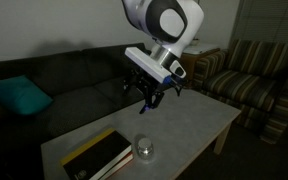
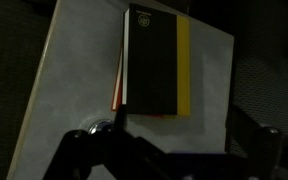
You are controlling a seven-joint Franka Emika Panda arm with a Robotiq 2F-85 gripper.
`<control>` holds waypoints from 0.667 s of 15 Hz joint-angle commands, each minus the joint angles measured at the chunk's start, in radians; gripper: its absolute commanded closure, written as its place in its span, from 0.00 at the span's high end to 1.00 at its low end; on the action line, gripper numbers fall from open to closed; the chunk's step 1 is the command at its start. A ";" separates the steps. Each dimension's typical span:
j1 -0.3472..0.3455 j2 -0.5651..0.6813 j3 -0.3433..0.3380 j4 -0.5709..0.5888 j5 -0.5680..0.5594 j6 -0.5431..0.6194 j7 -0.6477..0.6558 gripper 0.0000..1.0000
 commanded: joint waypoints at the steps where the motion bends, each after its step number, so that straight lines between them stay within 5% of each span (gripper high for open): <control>1: -0.057 0.212 0.063 0.244 -0.029 -0.083 -0.042 1.00; 3: -0.087 0.302 0.096 0.346 -0.009 -0.119 -0.060 1.00; 4: -0.061 0.208 0.081 0.211 -0.028 -0.047 -0.030 1.00; 8: -0.085 0.304 0.099 0.324 -0.026 -0.080 -0.039 1.00; 10: -0.043 0.307 0.075 0.320 -0.050 -0.023 0.021 1.00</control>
